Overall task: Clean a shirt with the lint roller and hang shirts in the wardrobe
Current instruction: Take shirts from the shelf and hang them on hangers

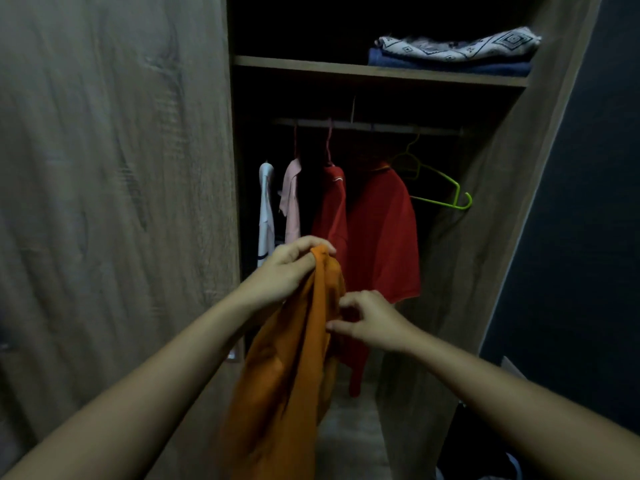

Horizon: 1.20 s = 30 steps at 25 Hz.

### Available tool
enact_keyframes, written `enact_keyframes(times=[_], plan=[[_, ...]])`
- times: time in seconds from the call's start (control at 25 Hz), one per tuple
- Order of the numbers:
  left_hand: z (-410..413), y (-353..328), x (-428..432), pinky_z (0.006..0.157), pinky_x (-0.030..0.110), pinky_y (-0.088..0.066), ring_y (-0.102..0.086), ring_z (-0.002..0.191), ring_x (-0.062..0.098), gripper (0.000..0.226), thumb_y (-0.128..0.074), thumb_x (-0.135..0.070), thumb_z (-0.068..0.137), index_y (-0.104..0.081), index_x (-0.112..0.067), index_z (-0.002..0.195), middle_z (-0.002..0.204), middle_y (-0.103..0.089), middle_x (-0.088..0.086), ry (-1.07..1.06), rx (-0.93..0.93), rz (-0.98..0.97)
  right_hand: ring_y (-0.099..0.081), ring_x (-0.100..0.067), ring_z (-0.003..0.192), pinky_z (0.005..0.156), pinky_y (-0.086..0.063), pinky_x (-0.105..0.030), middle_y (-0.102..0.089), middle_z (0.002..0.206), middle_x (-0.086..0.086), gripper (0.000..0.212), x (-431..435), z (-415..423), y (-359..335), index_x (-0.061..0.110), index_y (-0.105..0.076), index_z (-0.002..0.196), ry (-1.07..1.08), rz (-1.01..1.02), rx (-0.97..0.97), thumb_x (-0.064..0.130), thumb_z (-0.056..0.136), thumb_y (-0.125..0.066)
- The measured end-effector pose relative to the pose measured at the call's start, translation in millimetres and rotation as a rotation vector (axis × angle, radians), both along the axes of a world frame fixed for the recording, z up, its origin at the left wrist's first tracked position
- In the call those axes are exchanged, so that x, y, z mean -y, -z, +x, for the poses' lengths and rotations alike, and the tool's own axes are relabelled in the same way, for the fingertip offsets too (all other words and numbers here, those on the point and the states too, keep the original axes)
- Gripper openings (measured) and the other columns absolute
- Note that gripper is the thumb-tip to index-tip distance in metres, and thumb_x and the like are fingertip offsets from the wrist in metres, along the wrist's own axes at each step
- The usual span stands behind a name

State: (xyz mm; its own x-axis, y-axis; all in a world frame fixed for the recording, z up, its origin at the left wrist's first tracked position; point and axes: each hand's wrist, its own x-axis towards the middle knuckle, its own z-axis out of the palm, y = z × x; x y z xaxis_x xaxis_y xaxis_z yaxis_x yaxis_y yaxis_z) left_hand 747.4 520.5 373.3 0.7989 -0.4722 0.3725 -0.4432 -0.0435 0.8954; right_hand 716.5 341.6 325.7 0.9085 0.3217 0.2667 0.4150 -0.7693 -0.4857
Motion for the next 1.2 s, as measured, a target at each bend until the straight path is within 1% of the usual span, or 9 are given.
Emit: enact_keyframes(times=[0.16, 0.28, 0.48, 0.56, 0.76, 0.88, 0.96, 1.04, 1.2], plan=[[1, -15, -33, 0.053, 0.021, -0.04, -0.045, 0.055, 0.012, 0.029, -0.036, -0.016, 0.093, -0.055, -0.017, 0.071, 0.058, -0.047, 0.0, -0.148, -0.2, -0.239, -0.055, -0.015, 0.097, 0.076, -0.053, -0.04, -0.054, 0.105, 0.003, 0.026, -17, 1, -24, 0.024, -0.063, 0.104, 0.091, -0.29, 0.327, 0.012, 0.08, -0.064], [-1, -25, -64, 0.049, 0.017, -0.041, -0.048, 0.054, 0.007, 0.021, -0.034, -0.02, 0.088, -0.053, -0.016, 0.078, 0.062, -0.048, -0.003, -0.063, -0.118, -0.173, -0.051, -0.024, 0.106, 0.07, -0.052, -0.041, -0.047, 0.117, -0.001, 0.044, -29, 1, -35, 0.027, -0.051, 0.119, 0.176, -0.567, 0.297, 0.011, 0.079, -0.06], [14, -24, -97, 0.073, 0.038, -0.05, -0.059, 0.081, 0.023, 0.031, -0.065, -0.013, 0.08, -0.042, -0.028, 0.095, 0.087, -0.054, 0.007, -0.373, 0.301, 0.681, -0.06, -0.018, 0.105, 0.086, -0.052, -0.032, -0.062, 0.112, 0.003, 0.032, -18, 7, -50, 0.032, -0.071, 0.09, 0.208, -0.35, 0.078, 0.004, 0.077, -0.063], [25, -21, -104, 0.077, 0.036, -0.045, -0.055, 0.094, 0.027, 0.037, -0.062, -0.005, 0.08, -0.043, -0.019, 0.108, 0.098, -0.05, 0.008, -0.456, 0.363, 0.816, -0.063, -0.012, 0.1, 0.085, -0.047, -0.02, -0.07, 0.103, 0.005, 0.024, -5, 10, -70, 0.028, -0.075, 0.088, 0.276, -0.24, 0.064, 0.007, 0.078, -0.069], [40, -11, -113, 0.07, 0.028, -0.048, -0.055, 0.091, 0.019, 0.042, -0.055, 0.007, 0.079, -0.054, -0.025, 0.107, 0.098, -0.053, 0.001, -0.317, 0.114, 0.821, -0.062, -0.018, 0.103, 0.084, -0.049, -0.027, -0.067, 0.115, -0.003, 0.029, 19, 1, -82, 0.02, -0.071, 0.105, 0.41, -0.258, 0.044, 0.003, 0.084, -0.058], [34, -15, -105, 0.058, 0.024, -0.049, -0.06, 0.081, 0.019, 0.046, -0.05, 0.02, 0.074, -0.057, -0.022, 0.09, 0.096, -0.058, 0.006, -0.073, -0.048, 0.43, -0.062, -0.016, 0.092, 0.085, -0.052, -0.031, -0.066, 0.112, -0.004, 0.031, 22, -6, -71, 0.018, -0.069, 0.108, 0.472, -0.283, 0.038, 0.002, 0.086, -0.054], [31, -15, -93, 0.061, 0.027, -0.05, -0.06, 0.078, 0.021, 0.036, -0.049, 0.017, 0.076, -0.06, -0.017, 0.081, 0.096, -0.061, 0.013, 0.048, -0.097, 0.314, -0.06, -0.011, 0.076, 0.077, -0.054, -0.031, -0.067, 0.099, -0.003, 0.032, 29, -1, -64, 0.017, -0.072, 0.098, 0.499, -0.137, -0.042, -0.002, 0.085, -0.049], [32, -9, -76, 0.077, 0.028, -0.052, -0.061, 0.085, 0.013, 0.036, -0.046, 0.009, 0.084, -0.067, -0.019, 0.078, 0.104, -0.063, 0.008, -0.032, 0.095, 0.605, -0.063, -0.02, 0.086, 0.086, -0.055, -0.037, -0.068, 0.104, -0.012, 0.04, 39, 2, -57, 0.018, -0.071, 0.088, 0.492, 0.198, -0.233, -0.007, 0.086, -0.039], [43, 1, -41, 0.075, 0.02, -0.05, -0.058, 0.083, 0.006, 0.037, -0.045, 0.0, 0.09, -0.063, -0.017, 0.118, 0.119, -0.06, 0.003, -0.249, 0.324, 0.832, -0.055, -0.025, 0.104, 0.108, -0.035, -0.044, -0.06, 0.098, -0.012, 0.038, 49, 2, -53, 0.015, -0.068, 0.087, 0.427, 0.674, -0.436, -0.007, 0.087, -0.037]])
